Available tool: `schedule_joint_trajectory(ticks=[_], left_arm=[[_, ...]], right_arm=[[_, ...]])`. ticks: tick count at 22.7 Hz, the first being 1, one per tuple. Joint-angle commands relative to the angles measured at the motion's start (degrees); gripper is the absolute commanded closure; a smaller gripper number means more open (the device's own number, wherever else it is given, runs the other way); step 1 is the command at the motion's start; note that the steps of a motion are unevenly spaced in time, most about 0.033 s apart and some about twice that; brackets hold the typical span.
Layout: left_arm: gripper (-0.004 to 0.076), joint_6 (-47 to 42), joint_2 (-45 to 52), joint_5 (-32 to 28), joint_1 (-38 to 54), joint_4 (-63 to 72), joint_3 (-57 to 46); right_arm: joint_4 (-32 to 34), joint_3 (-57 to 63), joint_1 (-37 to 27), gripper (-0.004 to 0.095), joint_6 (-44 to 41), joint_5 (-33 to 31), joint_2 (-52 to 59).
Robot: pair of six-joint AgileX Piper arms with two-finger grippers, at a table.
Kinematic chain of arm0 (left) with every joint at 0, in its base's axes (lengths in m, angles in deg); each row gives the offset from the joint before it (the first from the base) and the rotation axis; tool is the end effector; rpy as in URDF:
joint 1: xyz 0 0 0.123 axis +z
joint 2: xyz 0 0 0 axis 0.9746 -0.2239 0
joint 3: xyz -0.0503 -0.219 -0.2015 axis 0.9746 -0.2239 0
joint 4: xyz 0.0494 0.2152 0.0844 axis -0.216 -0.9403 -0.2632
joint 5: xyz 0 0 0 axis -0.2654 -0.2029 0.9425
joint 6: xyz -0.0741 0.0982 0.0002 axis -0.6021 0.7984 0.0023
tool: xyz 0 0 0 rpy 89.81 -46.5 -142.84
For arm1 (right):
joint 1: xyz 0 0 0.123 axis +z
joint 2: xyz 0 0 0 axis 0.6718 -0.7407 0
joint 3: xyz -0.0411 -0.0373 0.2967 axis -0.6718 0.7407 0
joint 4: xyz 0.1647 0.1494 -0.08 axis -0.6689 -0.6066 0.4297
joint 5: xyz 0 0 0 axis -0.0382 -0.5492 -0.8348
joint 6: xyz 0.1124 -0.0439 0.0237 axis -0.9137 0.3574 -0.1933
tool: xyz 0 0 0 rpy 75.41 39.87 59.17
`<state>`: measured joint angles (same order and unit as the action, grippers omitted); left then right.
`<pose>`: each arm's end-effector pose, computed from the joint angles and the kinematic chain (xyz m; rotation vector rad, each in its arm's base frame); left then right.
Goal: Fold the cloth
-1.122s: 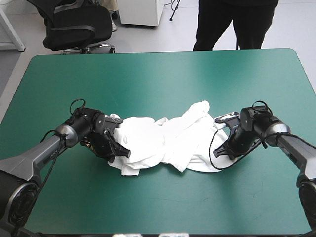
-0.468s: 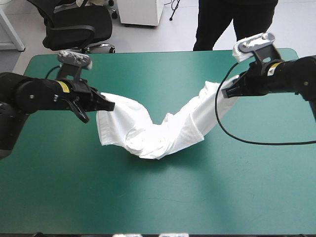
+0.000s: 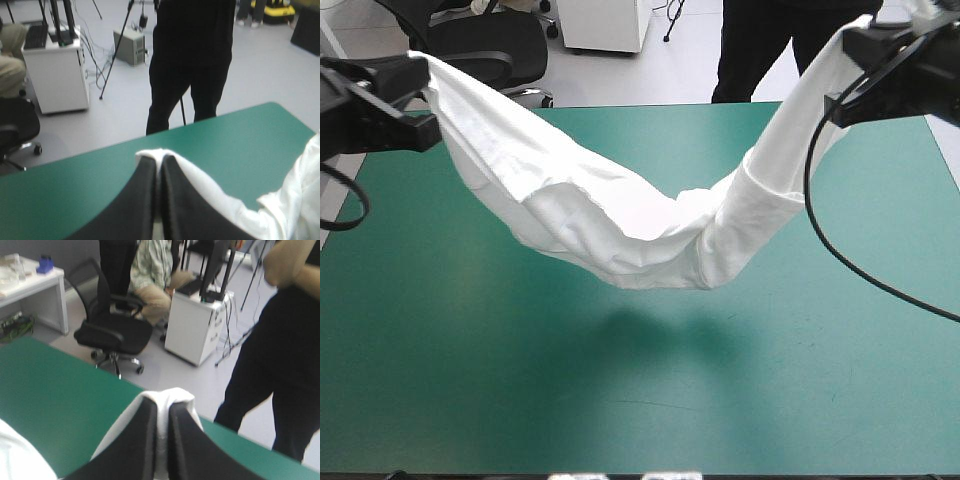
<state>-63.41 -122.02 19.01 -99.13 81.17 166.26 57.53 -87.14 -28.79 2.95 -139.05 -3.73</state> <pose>0.1531 -0.0697 0.6112 0.4024 1.7279 -0.3114 0.1791 0.0631 0.6155 -0.4397 1.6719 0.2080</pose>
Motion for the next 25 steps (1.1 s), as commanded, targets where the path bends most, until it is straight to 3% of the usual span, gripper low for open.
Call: schedule_joint_trajectory(ticks=[1, 7, 12, 20, 25], left_arm=[[0.0741, -0.34, 1.35, 0.53, -0.19, 0.66, 7.25], [0.0741, 0.32, 2.45, 1.20, -0.19, 3.28, 14.24], [0.0741, 0.29, 7.02, 3.40, -0.19, 5.36, 12.43], [0.0741, -2.61, 12.54, 3.40, -0.19, 5.26, -9.41], [0.0741, -4.32, 10.59, 0.77, -0.19, -1.53, -28.93]], right_arm=[[-2.91, -6.39, -0.22, 0.0925, 2.30, 8.13, 2.05], [-6.17, -9.00, -0.11, 0.0925, 3.33, 8.79, 5.65], [-6.85, -5.11, -0.01, 0.0925, 3.33, 6.95, 11.74], [-7.58, 18.31, -0.01, 0.0925, 2.23, 4.02, 18.01], [-5.28, 32.93, -0.01, 0.0925, 3.12, 8.98, 15.01]])
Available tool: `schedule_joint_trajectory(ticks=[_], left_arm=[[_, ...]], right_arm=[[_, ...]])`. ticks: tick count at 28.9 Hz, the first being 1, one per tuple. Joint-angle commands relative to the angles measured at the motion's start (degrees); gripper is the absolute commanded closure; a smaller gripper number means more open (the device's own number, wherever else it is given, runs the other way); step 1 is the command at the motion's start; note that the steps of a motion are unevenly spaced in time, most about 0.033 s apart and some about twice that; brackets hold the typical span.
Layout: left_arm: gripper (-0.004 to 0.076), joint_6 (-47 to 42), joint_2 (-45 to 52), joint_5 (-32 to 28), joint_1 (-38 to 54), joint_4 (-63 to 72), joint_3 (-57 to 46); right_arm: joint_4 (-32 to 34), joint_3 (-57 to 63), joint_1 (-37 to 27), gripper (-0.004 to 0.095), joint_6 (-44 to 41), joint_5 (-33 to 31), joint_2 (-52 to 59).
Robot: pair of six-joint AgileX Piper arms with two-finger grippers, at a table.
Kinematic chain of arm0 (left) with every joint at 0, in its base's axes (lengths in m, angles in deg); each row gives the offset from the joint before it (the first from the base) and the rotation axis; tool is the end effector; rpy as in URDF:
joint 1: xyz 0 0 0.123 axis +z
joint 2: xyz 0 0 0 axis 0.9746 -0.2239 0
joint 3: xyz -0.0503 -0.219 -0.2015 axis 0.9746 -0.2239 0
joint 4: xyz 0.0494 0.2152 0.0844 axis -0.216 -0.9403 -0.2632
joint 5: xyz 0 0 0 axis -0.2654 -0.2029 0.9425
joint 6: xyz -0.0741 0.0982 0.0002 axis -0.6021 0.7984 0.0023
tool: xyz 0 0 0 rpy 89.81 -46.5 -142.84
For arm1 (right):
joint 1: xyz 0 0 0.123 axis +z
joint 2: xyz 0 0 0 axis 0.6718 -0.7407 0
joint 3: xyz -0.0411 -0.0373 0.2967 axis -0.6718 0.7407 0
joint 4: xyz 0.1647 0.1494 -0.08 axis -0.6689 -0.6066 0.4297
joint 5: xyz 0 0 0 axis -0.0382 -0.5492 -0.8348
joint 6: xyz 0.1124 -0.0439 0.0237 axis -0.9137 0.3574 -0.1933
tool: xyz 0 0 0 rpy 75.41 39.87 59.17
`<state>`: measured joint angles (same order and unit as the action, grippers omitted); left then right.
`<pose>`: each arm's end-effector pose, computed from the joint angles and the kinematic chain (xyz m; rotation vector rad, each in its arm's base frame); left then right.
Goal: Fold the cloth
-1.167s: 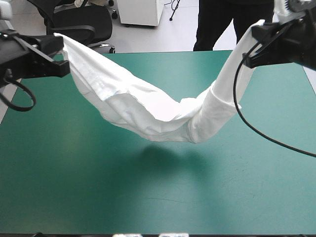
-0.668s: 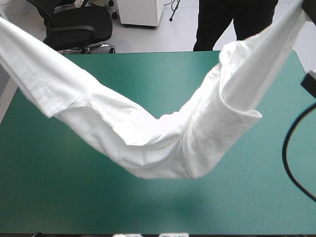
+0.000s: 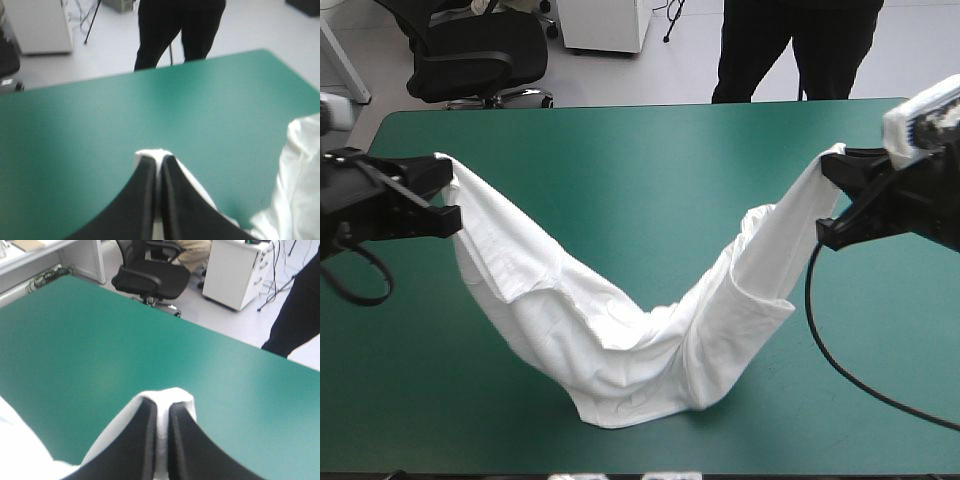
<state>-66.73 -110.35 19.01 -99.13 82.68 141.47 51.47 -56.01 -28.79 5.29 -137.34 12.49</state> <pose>0.1319 -0.0644 0.5399 0.3960 1.9691 -0.3560 0.1370 0.0646 0.5345 -0.5196 1.8766 0.3164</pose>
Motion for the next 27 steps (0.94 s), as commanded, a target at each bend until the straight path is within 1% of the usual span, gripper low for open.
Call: schedule_joint_trajectory(ticks=[1, 2, 6, 9, 12, 16, 19, 22, 27], left_arm=[[0.0741, -1.12, -1.83, -0.43, -0.19, -4.13, -6.78], [0.0741, -1.27, -3.53, -2.74, -0.19, -5.00, -9.81], [0.0741, -2.85, -8.61, -6.71, -0.19, -9.19, -14.16], [0.0741, -4.62, -13.73, -9.24, -0.19, -14.74, -14.27], [0.0741, -7.18, -18.12, -13.26, 0.49, -19.71, -14.27], [0.0741, -8.45, -23.33, -18.00, 3.51, -20.15, -14.27], [0.0741, -8.45, -26.63, -21.08, 5.80, -18.44, -14.27], [0.0741, -8.23, -29.28, -22.72, 7.19, -17.00, -14.17], [0.0741, -7.58, -32.98, -23.17, 7.19, -17.00, -14.08]], right_arm=[[1.79, 2.76, -0.01, 0.0925, 0.92, 7.57, -2.67], [2.76, 3.12, -0.01, 0.0925, 0.92, 7.77, -5.39], [5.49, 3.11, -0.01, 0.0925, 0.92, 9.77, -11.53], [7.85, 3.11, -0.14, 0.0926, 0.92, 11.89, -15.94], [10.49, 3.11, -0.22, 0.0925, 0.92, 14.01, -20.23], [13.82, 3.11, -0.22, 0.0925, 0.92, 16.56, -24.97], [14.72, 2.33, -0.22, 0.0926, 0.33, 16.81, -28.15], [14.72, 1.09, -0.22, 0.0926, 0.37, 16.71, -31.47], [14.45, -0.29, -0.22, 0.0925, -1.18, 16.10, -36.04]])
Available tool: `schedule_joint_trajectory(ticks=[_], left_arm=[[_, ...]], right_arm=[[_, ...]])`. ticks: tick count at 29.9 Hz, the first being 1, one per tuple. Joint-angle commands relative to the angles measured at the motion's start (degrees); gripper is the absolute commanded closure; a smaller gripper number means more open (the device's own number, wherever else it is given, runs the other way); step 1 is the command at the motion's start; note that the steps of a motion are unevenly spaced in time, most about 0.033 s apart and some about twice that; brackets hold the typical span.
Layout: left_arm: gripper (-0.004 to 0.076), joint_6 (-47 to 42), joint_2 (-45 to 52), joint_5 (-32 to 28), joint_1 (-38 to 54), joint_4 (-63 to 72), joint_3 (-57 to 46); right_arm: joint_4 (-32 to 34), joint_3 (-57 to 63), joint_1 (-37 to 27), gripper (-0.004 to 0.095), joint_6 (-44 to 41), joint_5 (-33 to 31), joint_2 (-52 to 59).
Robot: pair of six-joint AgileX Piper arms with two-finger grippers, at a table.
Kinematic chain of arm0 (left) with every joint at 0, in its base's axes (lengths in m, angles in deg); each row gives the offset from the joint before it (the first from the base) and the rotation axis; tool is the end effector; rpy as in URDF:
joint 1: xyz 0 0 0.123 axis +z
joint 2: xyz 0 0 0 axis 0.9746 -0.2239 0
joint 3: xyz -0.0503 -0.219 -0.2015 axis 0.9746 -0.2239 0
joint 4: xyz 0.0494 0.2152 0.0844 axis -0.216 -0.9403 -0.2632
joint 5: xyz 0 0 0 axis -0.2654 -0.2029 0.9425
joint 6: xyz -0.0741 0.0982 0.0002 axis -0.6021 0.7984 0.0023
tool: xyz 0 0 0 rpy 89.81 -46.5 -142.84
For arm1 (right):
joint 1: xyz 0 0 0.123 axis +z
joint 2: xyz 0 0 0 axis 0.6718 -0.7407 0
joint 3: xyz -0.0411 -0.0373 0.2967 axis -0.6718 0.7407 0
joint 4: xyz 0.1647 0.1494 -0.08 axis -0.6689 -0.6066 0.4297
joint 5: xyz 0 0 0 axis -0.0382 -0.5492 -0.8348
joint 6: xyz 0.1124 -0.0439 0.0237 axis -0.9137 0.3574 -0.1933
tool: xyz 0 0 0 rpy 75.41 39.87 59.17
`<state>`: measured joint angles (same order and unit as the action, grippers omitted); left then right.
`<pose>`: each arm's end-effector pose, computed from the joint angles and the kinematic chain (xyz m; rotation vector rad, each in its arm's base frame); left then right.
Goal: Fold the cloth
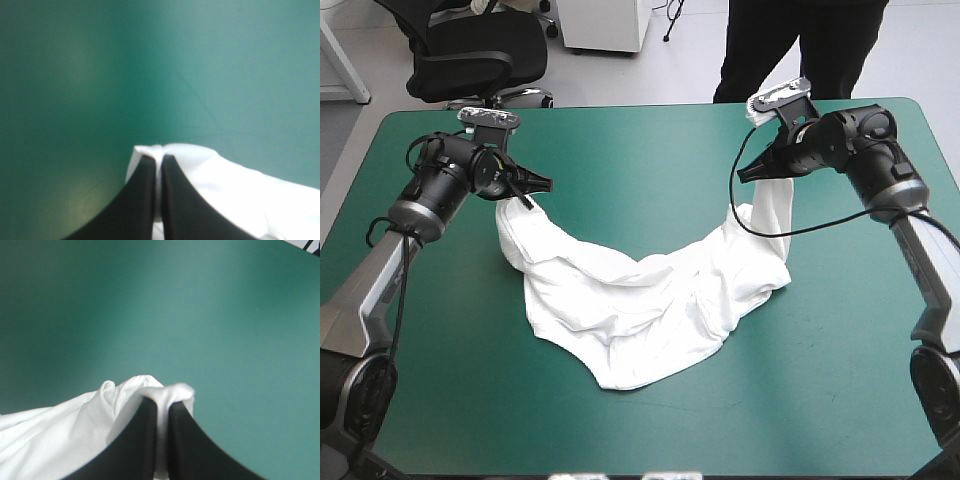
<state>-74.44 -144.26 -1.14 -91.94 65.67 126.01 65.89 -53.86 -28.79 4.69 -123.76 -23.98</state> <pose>0.3667 -0.0770 0.3320 0.2387 2.4662 0.0853 0.3744 0.0922 0.3674 -0.5535 2.3344 0.0337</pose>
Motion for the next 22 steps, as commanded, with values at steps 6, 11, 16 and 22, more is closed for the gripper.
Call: schedule_joint_trajectory(ticks=[6, 11, 16, 22], left_arm=[[0.0734, 0.92, -1.87, -3.03, 0.01, 0.25, 1.38], [0.0573, 3.51, -3.19, -4.79, 0.01, 0.23, 1.38], [0.0339, 4.48, -3.19, 0.31, 0.01, -0.26, 4.63], [0.0252, 5.59, 2.24, 7.92, 0.01, 1.63, 10.62]], right_arm=[[-0.21, -2.44, -0.82, 0.0827, -0.59, 0.17, -3.66], [-1.45, -2.44, -3.90, 0.0465, -0.33, 1.87, -4.15], [-8.56, -4.43, -8.86, 0.0313, 2.34, -2.43, -3.00], [-13.67, -4.68, -12.68, 0.0313, 5.94, -5.42, 2.43]])
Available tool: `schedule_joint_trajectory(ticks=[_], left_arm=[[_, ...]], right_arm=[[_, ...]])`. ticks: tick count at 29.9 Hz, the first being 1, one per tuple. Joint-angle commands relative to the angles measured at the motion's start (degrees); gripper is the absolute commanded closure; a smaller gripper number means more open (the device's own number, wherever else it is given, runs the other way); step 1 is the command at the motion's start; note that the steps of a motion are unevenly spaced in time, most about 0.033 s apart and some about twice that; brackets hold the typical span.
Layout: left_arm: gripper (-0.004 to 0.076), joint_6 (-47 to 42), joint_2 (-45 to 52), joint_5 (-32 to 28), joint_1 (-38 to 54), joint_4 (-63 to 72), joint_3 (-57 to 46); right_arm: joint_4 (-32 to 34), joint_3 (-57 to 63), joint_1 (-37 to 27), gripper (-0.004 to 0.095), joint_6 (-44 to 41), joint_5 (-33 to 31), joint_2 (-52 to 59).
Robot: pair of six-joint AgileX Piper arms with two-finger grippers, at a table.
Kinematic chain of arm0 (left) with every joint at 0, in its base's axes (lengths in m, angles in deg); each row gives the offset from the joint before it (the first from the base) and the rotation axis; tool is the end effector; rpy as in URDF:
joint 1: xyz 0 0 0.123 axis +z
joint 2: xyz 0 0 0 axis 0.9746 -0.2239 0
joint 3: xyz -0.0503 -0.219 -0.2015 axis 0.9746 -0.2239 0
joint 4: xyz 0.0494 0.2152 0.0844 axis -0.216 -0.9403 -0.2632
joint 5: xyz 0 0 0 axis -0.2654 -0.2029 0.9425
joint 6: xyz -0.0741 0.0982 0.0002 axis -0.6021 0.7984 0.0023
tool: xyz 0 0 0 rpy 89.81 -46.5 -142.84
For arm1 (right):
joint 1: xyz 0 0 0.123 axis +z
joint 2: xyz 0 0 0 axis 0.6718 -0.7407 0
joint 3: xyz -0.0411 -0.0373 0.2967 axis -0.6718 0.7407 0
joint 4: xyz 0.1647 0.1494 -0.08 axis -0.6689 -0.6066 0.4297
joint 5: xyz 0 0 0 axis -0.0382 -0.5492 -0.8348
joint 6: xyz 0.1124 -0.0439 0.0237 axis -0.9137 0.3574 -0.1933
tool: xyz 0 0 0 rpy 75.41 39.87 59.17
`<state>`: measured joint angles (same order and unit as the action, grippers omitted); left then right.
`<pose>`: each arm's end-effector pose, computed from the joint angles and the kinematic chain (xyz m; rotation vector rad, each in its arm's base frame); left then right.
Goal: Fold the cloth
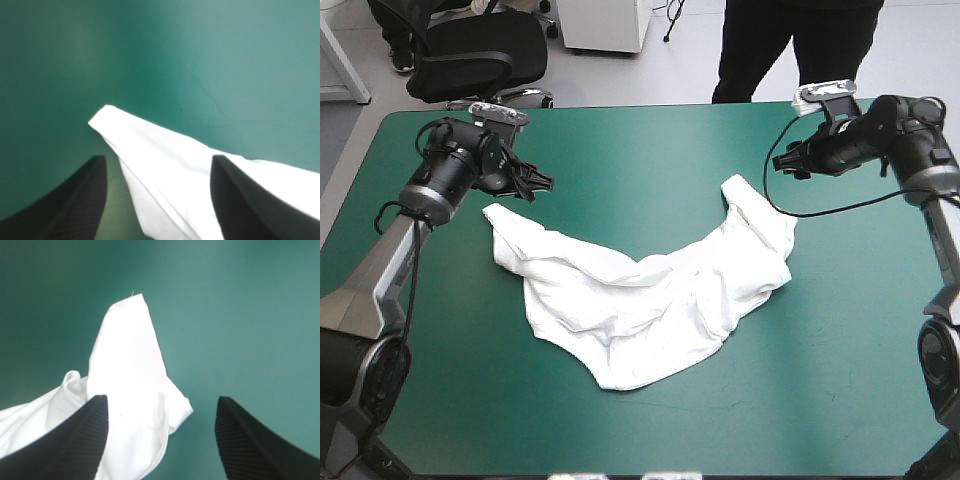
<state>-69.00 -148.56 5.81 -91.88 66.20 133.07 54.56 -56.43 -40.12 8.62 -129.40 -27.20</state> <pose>0.3801 -0.0792 0.3326 0.3380 2.5293 0.1386 0.3907 0.0376 0.3545 -0.3539 2.4563 0.1759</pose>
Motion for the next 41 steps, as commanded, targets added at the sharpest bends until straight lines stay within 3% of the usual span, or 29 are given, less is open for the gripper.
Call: schedule_joint_trajectory(ticks=[1, 9, 18, 31, 41], left_arm=[[0.0252, 0.76, 8.22, 2.23, -0.05, 2.13, 3.66], [0.0252, 0.55, 17.14, 16.60, -0.05, 5.54, 2.09], [0.0252, -1.63, 21.25, 16.46, -0.05, 10.03, -12.35], [0.0252, -2.22, 17.20, -1.41, -0.05, 15.88, -33.93], [0.0252, -1.79, 8.86, -4.42, -0.05, 17.40, -34.52]], right_arm=[[-2.33, -2.11, -1.36, 0.0313, 2.15, -0.71, 6.48], [-1.75, -1.99, -1.45, 0.0314, 2.15, -5.38, 13.19], [0.27, -1.75, -1.34, 0.0314, 1.91, -7.54, 19.32], [1.39, 2.07, -1.34, 0.0313, 1.27, -7.62, 22.84], [1.39, 3.08, -1.34, 0.0314, 1.59, -6.78, 23.01]])
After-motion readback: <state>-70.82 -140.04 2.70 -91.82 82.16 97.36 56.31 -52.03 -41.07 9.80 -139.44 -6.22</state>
